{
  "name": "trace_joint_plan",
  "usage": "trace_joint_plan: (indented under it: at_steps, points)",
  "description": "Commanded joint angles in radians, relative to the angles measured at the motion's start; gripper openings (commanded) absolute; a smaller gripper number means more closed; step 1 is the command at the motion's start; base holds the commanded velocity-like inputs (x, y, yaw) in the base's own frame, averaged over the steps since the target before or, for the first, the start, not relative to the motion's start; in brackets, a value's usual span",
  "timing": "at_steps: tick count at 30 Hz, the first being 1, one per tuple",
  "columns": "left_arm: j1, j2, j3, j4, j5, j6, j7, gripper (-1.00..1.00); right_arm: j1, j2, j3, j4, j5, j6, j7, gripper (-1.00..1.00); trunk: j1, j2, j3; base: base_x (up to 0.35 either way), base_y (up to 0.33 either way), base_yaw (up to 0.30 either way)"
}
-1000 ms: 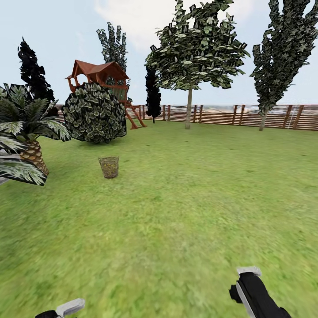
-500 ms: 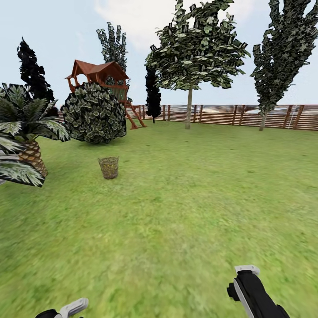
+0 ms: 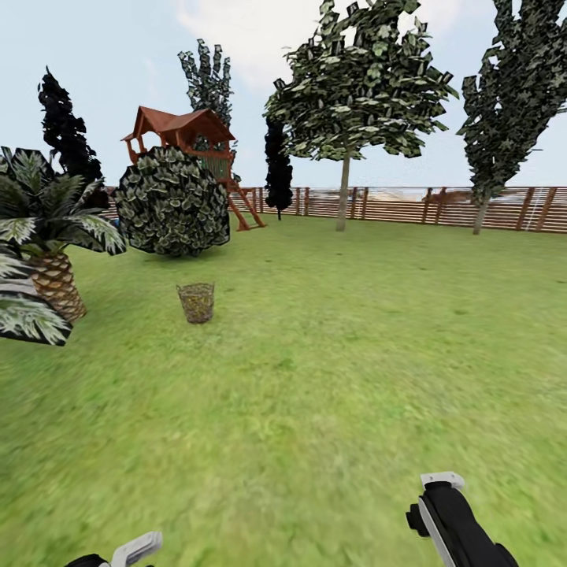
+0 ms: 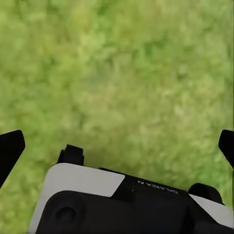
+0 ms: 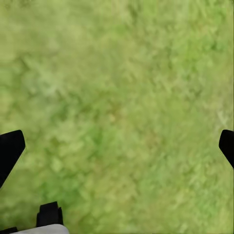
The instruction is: Take the three Easter eggs out of the wicker basket on the lawn in the garden, then place them on the lawn next to a single tree (choose any tree) so that all three eggs are next to the same tree and none are left in the basket.
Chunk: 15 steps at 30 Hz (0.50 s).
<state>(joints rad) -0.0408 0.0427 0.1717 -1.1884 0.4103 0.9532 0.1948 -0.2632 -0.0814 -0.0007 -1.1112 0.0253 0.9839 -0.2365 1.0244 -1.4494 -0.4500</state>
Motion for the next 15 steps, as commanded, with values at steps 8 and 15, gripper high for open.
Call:
trace_joint_plan:
  at_steps: [8,15]
  points:
    - [-0.001,-0.002,-0.006,0.015,0.006,0.003,0.007,1.00,-0.001,0.000,0.000,-0.001,0.003,0.004,0.001,1.00,0.001,-0.001,-0.001,0.345,0.002,0.003]
    - [-0.001,-0.002,-0.010,0.027,0.002,0.001,0.010,1.00,-0.001,-0.002,0.000,-0.001,0.002,0.004,0.000,1.00,0.001,-0.001,-0.001,0.346,0.000,0.000]
